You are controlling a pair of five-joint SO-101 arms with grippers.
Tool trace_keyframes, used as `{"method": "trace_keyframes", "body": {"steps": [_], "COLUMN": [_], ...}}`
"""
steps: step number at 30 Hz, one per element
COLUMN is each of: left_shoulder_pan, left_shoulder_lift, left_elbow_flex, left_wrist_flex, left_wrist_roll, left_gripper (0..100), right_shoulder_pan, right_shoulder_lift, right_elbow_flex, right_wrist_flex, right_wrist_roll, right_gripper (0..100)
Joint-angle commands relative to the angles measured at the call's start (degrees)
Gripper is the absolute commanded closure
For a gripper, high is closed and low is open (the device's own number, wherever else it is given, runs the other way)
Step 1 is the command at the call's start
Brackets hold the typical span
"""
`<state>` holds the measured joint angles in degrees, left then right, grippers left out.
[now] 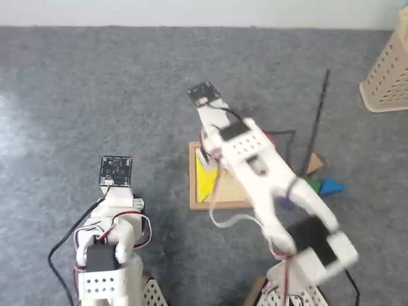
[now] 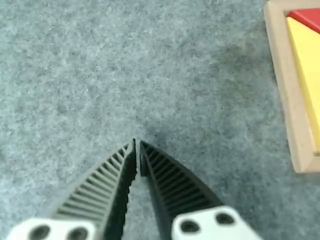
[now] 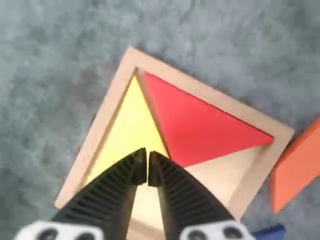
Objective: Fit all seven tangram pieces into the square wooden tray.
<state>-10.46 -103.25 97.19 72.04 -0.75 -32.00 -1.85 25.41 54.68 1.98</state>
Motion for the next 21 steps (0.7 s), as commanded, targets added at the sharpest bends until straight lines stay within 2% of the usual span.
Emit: {"method": "trace_keyframes", "body": {"steps": [1,7,10,16,21], "left_shoulder_pan": [0.18,0.18,0.18,0.18,0.18], "left_shoulder_lift": [-0.97,-0.97,-0.97,-0.97,-0.97], "left_elbow_flex": [-0.66,-0.66,-0.66,-0.66,-0.66], "left_wrist_flex": [0.26,0.26,0.26,0.26,0.26], "left_wrist_roll": [0.44,0.44,0.44,0.44,0.44], "left_gripper": [99,99,99,99,99], "right_shoulder_pan": [6.11,20.62,24.84,25.63,23.34], "right_shoulder_lift": [-12.88,-14.02,-12.62,-6.46,5.14], "right_elbow_flex": [4.57,-1.67,-2.29,-6.77,-15.38], "right_wrist_flex": [-0.4,18.42,20.09,15.52,15.25], "right_wrist_roll": [3.78,7.38,9.05,9.41,9.32], "right_gripper": [98.9,98.8,98.7,84.2,82.5]}}
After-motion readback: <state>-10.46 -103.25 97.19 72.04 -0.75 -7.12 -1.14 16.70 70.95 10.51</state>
